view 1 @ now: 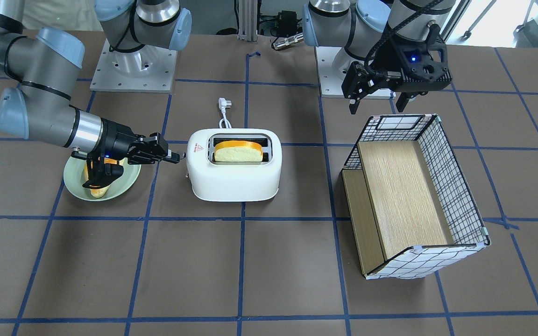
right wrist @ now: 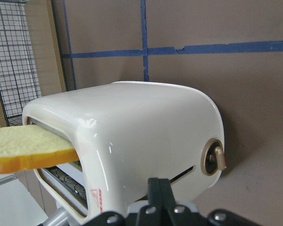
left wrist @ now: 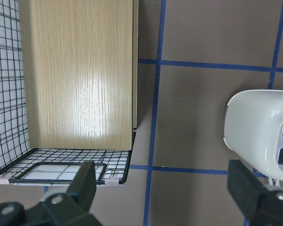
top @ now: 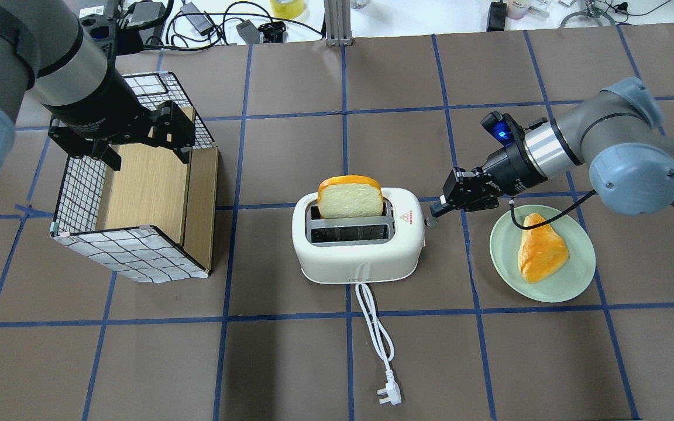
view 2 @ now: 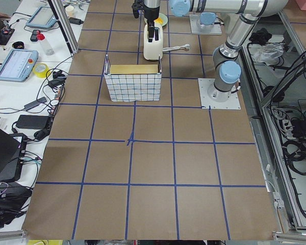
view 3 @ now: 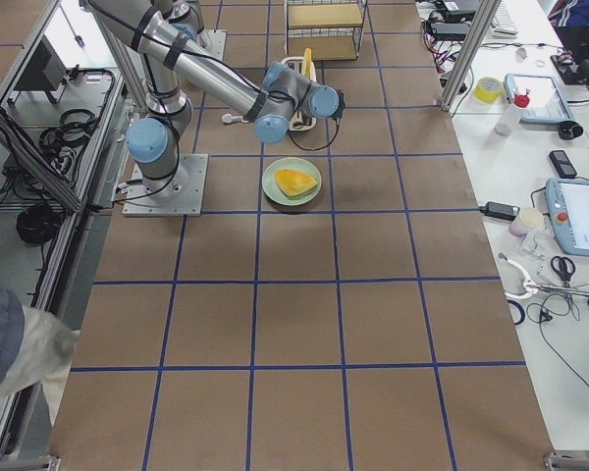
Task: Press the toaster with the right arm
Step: 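Press the toaster lever down with the right gripper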
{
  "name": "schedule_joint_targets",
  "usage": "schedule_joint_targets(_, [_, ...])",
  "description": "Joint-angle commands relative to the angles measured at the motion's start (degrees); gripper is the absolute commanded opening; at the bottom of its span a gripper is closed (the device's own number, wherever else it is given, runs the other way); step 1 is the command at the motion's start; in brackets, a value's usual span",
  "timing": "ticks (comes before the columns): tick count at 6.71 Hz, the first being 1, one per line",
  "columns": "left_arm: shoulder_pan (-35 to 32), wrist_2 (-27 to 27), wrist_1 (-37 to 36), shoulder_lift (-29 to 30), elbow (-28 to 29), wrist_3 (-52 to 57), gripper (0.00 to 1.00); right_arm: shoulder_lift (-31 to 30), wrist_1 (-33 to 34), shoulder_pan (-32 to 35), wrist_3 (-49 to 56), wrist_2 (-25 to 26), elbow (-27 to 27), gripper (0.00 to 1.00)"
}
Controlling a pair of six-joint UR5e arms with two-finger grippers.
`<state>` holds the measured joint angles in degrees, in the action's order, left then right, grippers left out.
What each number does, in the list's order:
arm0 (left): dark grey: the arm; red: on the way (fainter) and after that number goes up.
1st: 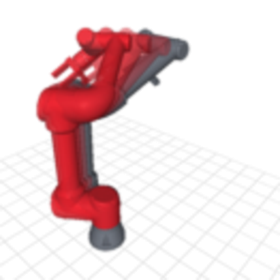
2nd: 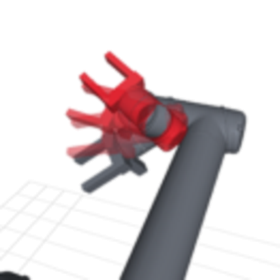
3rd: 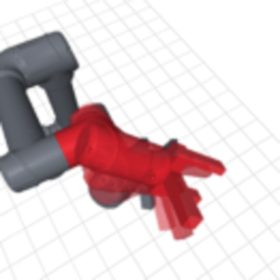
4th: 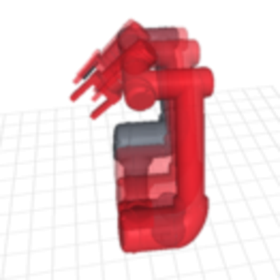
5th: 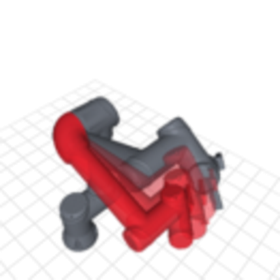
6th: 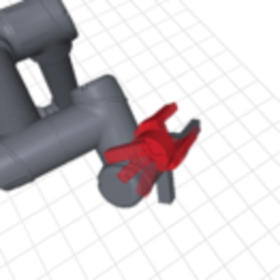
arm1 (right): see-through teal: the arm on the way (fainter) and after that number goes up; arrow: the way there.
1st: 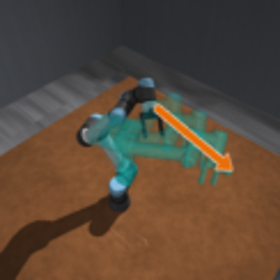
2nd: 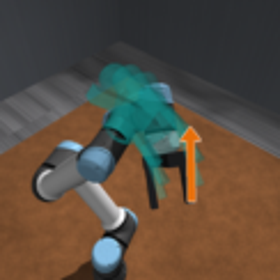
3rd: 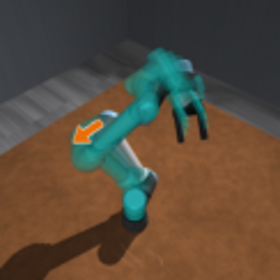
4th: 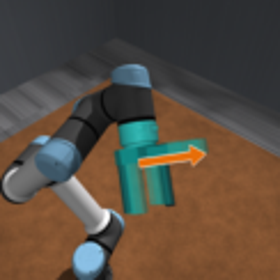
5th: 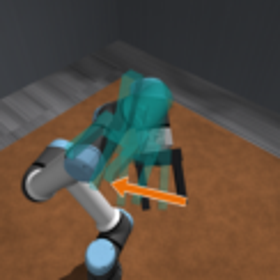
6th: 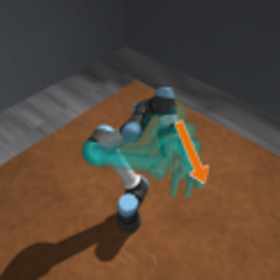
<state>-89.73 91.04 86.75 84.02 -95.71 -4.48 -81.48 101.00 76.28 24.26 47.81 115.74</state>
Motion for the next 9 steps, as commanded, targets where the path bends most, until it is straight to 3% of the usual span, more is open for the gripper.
schedule_joint_targets(1, [0.00, -0.07, 0.00, 0.00, 0.00, 0.00, 1.00, 0.88, 5.32, 0.01, 0.52, 0.00, 3.42, 0.00])
schedule_joint_targets(9, [0.00, 0.02, 0.00, 0.00, 0.00, 0.00, 1.00, 1.16, 9.66, -0.08, -1.22, 0.96, 4.94, 0.00])
